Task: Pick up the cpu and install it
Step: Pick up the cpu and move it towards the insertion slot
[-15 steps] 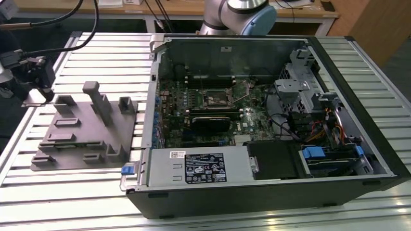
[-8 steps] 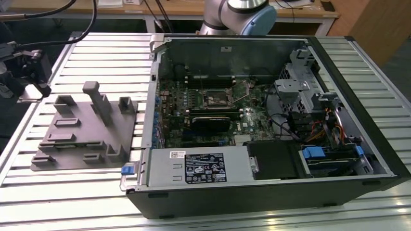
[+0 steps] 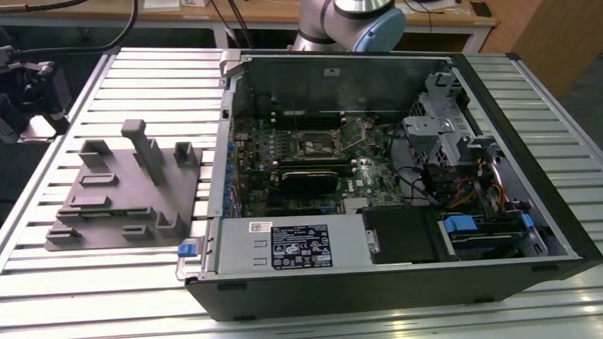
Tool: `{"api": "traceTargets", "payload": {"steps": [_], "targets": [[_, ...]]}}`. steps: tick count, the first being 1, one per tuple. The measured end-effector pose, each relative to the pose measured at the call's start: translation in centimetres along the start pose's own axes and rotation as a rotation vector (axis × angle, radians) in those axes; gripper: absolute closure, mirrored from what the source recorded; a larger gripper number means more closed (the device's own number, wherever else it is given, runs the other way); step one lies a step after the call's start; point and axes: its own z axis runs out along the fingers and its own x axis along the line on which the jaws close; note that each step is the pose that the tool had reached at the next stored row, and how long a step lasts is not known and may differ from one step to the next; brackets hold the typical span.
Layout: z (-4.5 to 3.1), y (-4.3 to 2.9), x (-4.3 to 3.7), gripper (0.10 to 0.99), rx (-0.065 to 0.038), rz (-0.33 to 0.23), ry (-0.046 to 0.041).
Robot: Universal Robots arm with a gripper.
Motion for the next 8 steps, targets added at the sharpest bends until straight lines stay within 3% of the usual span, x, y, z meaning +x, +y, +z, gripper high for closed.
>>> {"api": "traceTargets", "payload": {"steps": [8], "targets": [[-1.65,0.09,-0.04,0.545,0.0,0.0,-0.0001]]}}
